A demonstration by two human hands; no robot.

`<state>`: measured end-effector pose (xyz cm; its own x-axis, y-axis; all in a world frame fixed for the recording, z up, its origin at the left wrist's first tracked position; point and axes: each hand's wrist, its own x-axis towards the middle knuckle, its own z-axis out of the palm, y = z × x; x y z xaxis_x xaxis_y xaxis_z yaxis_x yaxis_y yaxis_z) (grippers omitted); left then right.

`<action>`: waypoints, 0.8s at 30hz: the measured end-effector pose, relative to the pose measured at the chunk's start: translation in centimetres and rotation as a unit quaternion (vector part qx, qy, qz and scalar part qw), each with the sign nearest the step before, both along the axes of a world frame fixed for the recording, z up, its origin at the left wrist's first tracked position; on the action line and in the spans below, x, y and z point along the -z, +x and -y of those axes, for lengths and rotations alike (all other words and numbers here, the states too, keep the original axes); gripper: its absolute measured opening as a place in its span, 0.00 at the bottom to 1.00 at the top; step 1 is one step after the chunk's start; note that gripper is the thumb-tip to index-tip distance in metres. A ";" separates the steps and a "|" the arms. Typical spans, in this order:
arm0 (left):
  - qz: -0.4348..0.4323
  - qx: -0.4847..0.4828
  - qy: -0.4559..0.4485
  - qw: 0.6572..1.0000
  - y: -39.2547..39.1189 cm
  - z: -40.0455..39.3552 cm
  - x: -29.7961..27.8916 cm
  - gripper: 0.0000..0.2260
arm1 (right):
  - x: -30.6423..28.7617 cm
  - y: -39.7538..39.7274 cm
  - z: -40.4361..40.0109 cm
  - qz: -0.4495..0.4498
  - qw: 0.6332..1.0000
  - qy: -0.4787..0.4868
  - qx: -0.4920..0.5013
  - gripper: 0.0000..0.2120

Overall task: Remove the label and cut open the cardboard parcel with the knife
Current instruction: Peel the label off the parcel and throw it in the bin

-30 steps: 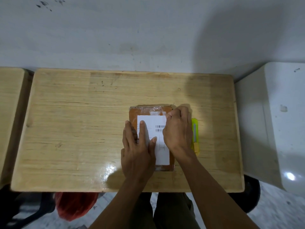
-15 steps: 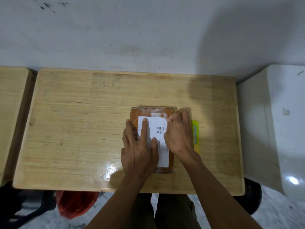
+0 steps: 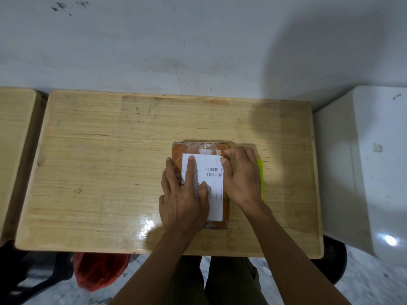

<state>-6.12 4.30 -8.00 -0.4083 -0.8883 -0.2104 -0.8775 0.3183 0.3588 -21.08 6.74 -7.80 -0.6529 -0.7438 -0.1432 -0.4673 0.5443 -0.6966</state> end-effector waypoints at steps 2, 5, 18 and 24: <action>0.002 0.000 0.001 1.000 -0.1 0.0 0.0 0.30 | 0.1 0.1 -0.2 0.000 1.000 -0.005 0.008 0.06; 0.001 0.002 -0.002 1.000 0.0 0.0 0.0 0.30 | 0.3 0.4 0.0 0.010 0.999 -0.001 0.032 0.03; 0.018 0.002 -0.014 1.000 0.0 0.1 0.3 0.30 | 0.5 1.3 -0.1 -0.035 0.999 -0.019 -0.010 0.05; 0.000 -0.001 -0.008 1.000 0.0 0.1 0.3 0.29 | 0.2 1.0 -0.4 -0.005 1.000 -0.024 -0.020 0.04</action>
<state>-6.12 4.18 -8.30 -0.4073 -0.8920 -0.1961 -0.8776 0.3229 0.3544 -20.07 7.12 -8.03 -0.6234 -0.7753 -0.1013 -0.4946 0.4914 -0.7169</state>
